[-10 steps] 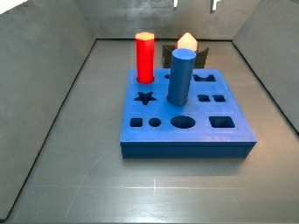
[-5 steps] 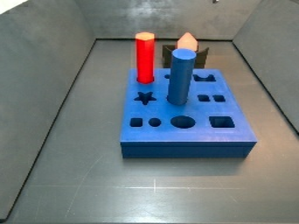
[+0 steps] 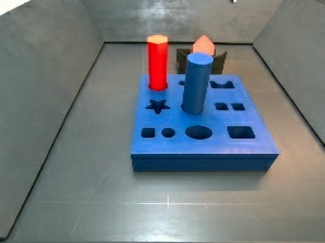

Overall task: Pick up the 3 prong object. Move up. Rotate the 3 prong object. Place the 3 prong object on the fixture. Regrasp the 3 prong object. Move to above the board. Insert the 3 prong object.
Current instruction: Regrasp the 3 prong object.

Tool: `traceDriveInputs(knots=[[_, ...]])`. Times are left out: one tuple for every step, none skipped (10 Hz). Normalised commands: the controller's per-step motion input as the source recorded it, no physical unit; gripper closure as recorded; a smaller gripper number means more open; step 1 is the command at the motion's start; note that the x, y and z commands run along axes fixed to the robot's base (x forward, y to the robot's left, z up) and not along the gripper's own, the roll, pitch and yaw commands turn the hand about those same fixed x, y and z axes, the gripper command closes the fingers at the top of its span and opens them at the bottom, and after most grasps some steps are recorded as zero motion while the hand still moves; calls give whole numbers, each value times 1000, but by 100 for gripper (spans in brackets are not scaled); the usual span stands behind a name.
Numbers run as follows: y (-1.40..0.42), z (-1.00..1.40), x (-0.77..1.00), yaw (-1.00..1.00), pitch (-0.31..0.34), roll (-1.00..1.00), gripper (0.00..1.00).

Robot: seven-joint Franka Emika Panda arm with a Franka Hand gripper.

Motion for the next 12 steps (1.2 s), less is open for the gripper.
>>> traceDriveInputs(knots=[[-23,3,-26,37,-7,1000,0],[-20,3,-24,39,-11,1000,0],[-18,4,-26,40,-11,1000,0],[-18,13,-19,42,-9,1000,0],[-20,13,-7,43,-4,1000,0],[-18,9,-1,44,0,1000,0],[-22,-7,20,46,7,1000,0],[-23,-15,35,48,14,1000,0],[-25,-13,46,50,24,1000,0],[-29,-12,59,55,42,1000,0],[-29,-11,72,62,59,1000,0],[-35,-15,86,71,80,1000,0]])
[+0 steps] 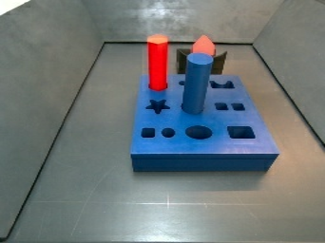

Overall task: Pick up the 3 prong object. Move up. Rotate the 3 prong object. Place the 3 prong object on the fixture. Regrasp the 3 prong object. Move to above the board. Insert the 3 prong object.
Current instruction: Regrasp the 3 prong object.

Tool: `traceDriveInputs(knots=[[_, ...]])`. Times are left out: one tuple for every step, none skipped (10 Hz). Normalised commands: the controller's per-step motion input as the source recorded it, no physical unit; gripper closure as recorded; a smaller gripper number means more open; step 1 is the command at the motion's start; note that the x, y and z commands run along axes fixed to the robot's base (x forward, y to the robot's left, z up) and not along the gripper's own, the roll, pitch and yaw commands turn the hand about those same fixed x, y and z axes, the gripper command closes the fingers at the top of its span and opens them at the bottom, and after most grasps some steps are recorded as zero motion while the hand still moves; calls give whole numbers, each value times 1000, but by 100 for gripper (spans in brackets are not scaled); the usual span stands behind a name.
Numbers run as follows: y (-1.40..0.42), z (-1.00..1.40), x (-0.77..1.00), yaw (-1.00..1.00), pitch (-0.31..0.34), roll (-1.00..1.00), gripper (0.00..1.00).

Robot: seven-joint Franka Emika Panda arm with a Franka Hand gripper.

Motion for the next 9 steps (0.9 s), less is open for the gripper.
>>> traceDriveInputs(knots=[[-36,-18,99,90,116,1000,0],[-42,-17,104,113,144,1000,0],[-43,-17,104,126,153,927,0],[-45,-20,107,152,142,628,0],[-47,-20,110,162,134,507,0],[-39,-13,106,175,113,305,0],[-32,-9,93,183,83,220,0],[71,-1000,36,149,49,150,0],[71,-1000,37,149,40,147,0]])
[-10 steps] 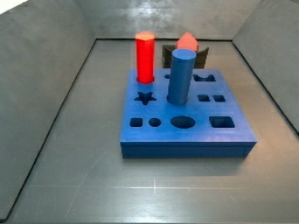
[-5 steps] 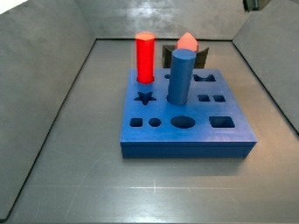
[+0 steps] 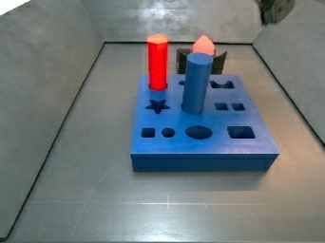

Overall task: Pick up the 3 prong object. Move up. Rotate the 3 prong object. Place the 3 prong object on the fixture. Regrasp the 3 prong object. Move to above the board. Insert the 3 prong object.
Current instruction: Regrasp the 3 prong object.

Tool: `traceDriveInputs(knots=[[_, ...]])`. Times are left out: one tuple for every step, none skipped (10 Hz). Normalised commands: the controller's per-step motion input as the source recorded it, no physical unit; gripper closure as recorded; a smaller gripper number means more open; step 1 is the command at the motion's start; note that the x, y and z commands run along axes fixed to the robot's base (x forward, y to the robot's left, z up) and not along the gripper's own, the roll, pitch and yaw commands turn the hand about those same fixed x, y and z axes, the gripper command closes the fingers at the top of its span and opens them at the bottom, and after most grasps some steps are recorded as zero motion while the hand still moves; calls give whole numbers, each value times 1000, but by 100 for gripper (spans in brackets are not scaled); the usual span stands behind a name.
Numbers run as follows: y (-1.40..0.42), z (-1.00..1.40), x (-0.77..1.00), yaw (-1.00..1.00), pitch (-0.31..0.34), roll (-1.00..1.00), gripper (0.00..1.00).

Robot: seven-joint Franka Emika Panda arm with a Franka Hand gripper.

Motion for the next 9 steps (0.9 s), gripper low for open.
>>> traceDriveInputs(knots=[[64,-1000,51,137,-1,133,0],[59,-1000,60,127,-23,110,0],[56,-1000,73,107,-45,82,0],[53,-1000,79,94,-57,74,0],[47,-1000,88,68,-80,71,0],[43,-1000,95,51,-83,70,0],[35,-1000,107,25,-74,68,0],[32,-1000,113,14,-66,67,0],[21,-992,121,1,-52,71,0]])
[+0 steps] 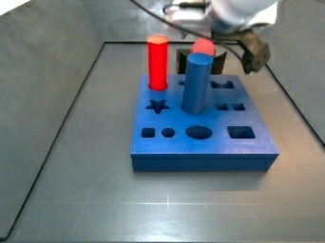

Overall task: Pick up the 3 prong object. Move up. Rotate the 3 prong object. Place the 3 prong object on the fixture. Regrasp the 3 prong object. Move to above the board. Insert the 3 prong object.
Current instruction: Regrasp the 3 prong object.

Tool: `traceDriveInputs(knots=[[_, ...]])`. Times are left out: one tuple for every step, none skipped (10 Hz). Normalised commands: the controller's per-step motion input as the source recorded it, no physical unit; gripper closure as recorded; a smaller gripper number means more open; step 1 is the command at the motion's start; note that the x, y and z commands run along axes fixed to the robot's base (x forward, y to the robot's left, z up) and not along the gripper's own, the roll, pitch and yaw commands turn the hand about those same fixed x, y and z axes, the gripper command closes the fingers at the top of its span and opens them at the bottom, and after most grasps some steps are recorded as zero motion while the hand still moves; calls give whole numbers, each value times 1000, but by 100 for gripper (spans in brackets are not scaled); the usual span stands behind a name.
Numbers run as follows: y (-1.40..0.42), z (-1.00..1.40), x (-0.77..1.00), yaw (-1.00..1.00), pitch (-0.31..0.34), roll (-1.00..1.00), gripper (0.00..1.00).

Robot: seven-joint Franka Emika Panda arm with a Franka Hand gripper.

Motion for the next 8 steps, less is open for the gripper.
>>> traceDriveInputs(knots=[[15,-850,108,-5,-43,67,0],[11,-708,92,-7,-30,66,0],[3,-520,83,-4,-20,68,0],[0,-387,78,0,-11,66,0],[-1,-364,55,-20,0,73,0],[-1,-362,54,-20,2,76,0],[-1,-362,54,-20,2,76,0],[0,-361,53,-20,3,77,0]])
